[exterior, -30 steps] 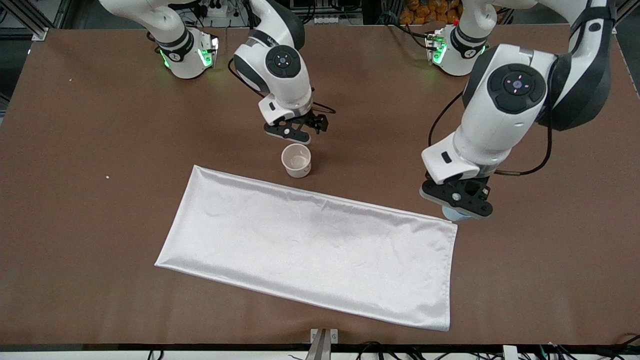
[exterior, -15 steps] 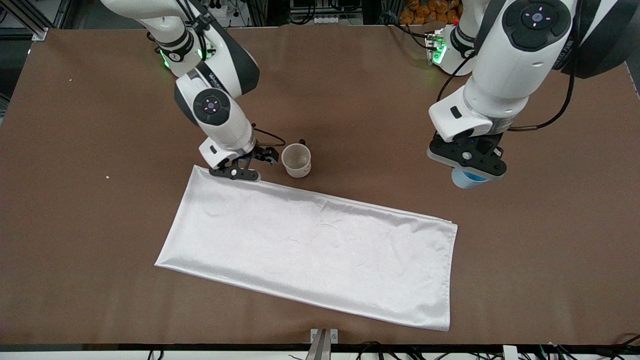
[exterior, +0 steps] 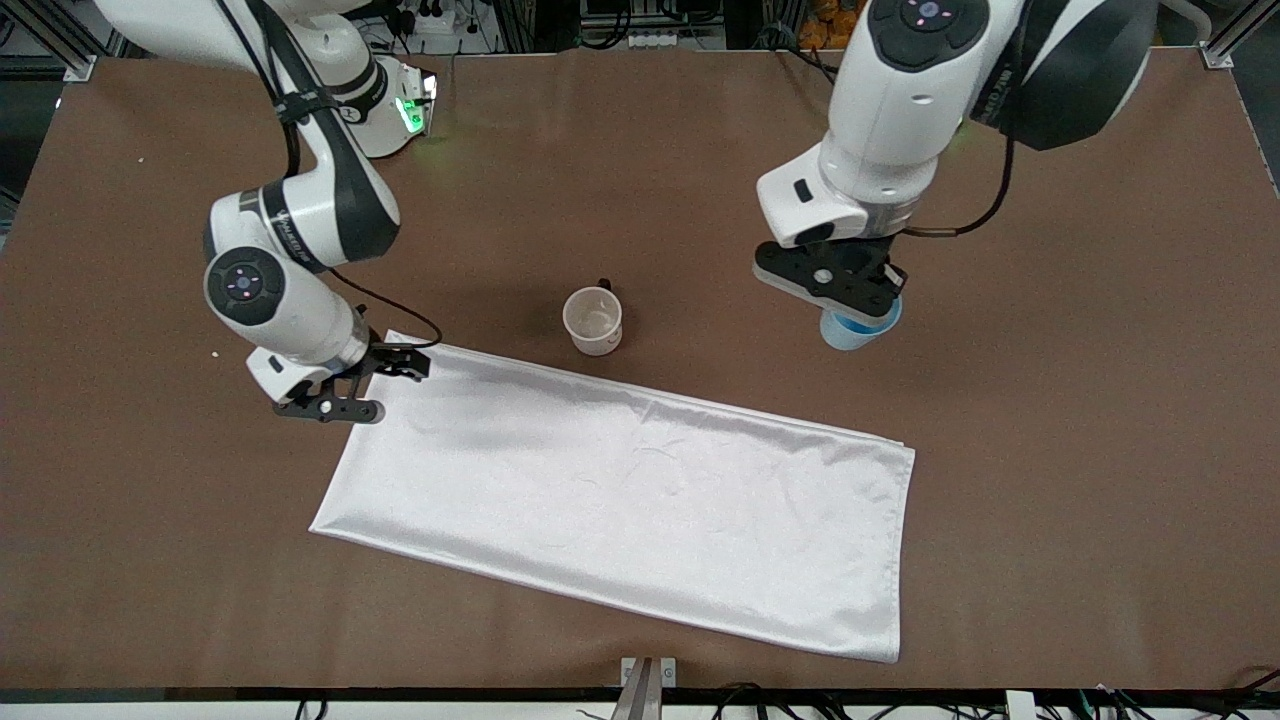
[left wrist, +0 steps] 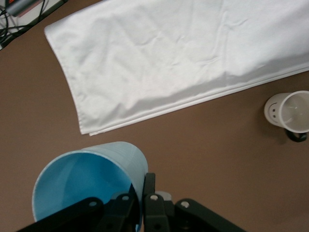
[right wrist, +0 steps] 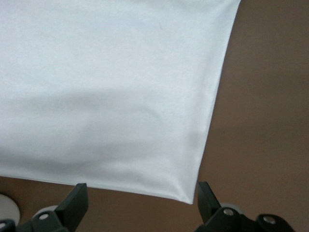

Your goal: Place blue cup into white mug on table

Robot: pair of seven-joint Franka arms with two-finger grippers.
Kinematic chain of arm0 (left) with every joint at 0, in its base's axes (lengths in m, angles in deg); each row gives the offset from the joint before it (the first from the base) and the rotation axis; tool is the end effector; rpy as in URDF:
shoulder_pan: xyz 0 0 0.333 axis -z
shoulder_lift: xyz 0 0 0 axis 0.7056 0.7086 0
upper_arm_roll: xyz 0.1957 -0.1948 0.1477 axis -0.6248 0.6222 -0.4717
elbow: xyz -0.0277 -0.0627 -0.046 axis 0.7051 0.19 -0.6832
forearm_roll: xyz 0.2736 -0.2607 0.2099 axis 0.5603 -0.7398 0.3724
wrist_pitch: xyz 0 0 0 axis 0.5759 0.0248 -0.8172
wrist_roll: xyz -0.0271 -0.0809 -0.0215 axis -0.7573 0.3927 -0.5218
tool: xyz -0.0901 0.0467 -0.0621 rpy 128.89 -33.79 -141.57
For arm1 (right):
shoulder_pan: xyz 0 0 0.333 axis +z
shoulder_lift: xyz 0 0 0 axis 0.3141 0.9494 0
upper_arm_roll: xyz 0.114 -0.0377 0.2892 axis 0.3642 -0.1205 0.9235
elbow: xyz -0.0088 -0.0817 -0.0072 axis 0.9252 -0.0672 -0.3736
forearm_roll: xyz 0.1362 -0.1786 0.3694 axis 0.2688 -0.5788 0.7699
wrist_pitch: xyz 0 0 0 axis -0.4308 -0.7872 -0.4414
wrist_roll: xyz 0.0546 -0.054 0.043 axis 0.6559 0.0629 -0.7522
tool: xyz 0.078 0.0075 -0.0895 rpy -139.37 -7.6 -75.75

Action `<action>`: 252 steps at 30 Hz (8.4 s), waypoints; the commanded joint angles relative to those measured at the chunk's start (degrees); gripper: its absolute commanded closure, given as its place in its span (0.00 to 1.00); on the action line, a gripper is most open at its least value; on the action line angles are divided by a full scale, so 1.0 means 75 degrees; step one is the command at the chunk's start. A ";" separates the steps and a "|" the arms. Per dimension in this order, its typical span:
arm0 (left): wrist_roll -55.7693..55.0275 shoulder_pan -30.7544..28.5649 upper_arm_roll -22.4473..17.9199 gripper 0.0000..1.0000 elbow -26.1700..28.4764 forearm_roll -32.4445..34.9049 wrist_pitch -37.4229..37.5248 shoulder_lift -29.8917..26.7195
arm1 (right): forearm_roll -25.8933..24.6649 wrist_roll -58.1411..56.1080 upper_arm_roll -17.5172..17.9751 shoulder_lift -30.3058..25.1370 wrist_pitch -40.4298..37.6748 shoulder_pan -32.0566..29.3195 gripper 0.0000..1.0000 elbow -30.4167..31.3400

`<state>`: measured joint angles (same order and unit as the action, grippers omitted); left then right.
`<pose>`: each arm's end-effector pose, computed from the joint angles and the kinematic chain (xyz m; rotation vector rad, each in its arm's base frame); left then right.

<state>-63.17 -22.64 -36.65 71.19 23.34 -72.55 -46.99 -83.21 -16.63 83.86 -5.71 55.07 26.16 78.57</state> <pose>0.5685 -0.3747 0.5434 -2.9524 0.8198 -0.1011 0.6255 0.1587 0.3154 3.0957 -0.0872 -0.1149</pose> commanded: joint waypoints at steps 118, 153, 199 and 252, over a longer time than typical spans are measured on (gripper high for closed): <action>-0.1208 0.4277 -0.1744 0.00 -0.0995 0.0364 -0.1684 0.2308 | 0.0658 -0.2595 -0.0026 -0.2422 -0.3376 -0.2067 0.00 -0.1823; -0.1735 0.1664 -0.1686 0.00 -0.0082 -0.0526 -0.0077 -0.0024 | 0.0658 -0.2595 -0.0026 -0.2399 -0.3399 -0.2043 0.00 -0.1834; -0.2520 -0.1794 -0.1076 0.00 0.1583 -0.1323 0.0438 -0.2427 | 0.0670 -0.2630 0.0020 -0.2376 -0.3458 -0.2020 0.00 -0.1834; -0.0634 -0.2544 -0.1088 0.00 0.1548 -0.1323 0.0567 -0.2240 | 0.0658 -0.2607 -0.0015 -0.2317 -0.3469 -0.2020 0.00 -0.1834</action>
